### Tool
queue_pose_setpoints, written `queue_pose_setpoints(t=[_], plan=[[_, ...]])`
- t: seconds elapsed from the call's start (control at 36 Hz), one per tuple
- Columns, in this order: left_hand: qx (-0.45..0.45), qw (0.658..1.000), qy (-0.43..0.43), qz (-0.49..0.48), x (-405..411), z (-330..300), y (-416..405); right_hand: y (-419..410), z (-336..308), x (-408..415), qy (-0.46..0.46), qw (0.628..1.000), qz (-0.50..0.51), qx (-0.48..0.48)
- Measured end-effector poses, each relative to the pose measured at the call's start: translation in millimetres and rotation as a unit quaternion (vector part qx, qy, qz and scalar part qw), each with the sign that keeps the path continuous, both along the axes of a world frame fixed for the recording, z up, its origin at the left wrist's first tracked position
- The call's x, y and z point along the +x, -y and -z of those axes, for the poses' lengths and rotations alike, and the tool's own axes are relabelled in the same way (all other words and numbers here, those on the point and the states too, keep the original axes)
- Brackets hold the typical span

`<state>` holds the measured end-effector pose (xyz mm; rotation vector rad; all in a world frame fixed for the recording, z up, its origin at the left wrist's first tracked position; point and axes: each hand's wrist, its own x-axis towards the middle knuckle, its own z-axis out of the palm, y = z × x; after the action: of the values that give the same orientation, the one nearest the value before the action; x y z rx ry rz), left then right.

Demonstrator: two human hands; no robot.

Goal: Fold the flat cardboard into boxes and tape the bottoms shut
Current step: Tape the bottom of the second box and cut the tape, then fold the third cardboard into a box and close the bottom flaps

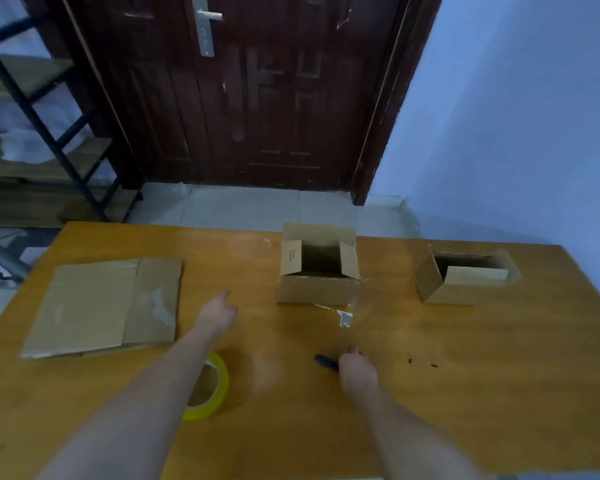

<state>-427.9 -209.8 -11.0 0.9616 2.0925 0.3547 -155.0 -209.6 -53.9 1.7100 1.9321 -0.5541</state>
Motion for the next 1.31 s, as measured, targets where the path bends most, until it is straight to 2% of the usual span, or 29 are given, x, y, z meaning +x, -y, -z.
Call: queue_pose_setpoints(t=[0.11, 0.28, 0.36, 0.47, 0.61, 0.78, 1.06, 1.31], plan=[[-0.003, 1.0, -0.016, -0.003, -7, -3, 15, 4, -4, -1, -0.017, 1.0, -0.003, -0.002], [0.004, 0.998, -0.063, -0.016, -11, -23, 41, -7, -34, -29, -0.134, 0.991, 0.025, -0.014], [0.004, 0.997, -0.075, -0.023, -13, -34, 58, -7, -49, -51, -0.183, 0.983, 0.002, -0.001], [-0.009, 0.993, -0.111, -0.03, -22, -47, 86, 0, -68, -77, -0.204, 0.978, -0.045, 0.026], [-0.007, 0.992, -0.107, -0.072, -42, -68, 123, 11, -88, -104, -0.195, 0.975, -0.092, 0.046], [0.004, 0.988, -0.103, -0.112, -77, -82, 151, 20, -100, -126, -0.17, 0.979, -0.092, 0.064], [0.033, 0.993, -0.092, -0.071, -142, -84, 153, 35, -98, -170, -0.141, 0.984, -0.027, 0.106], [0.021, 0.997, -0.072, -0.029, -220, -72, 166, 81, -86, -217, -0.113, 0.987, 0.058, 0.095]])
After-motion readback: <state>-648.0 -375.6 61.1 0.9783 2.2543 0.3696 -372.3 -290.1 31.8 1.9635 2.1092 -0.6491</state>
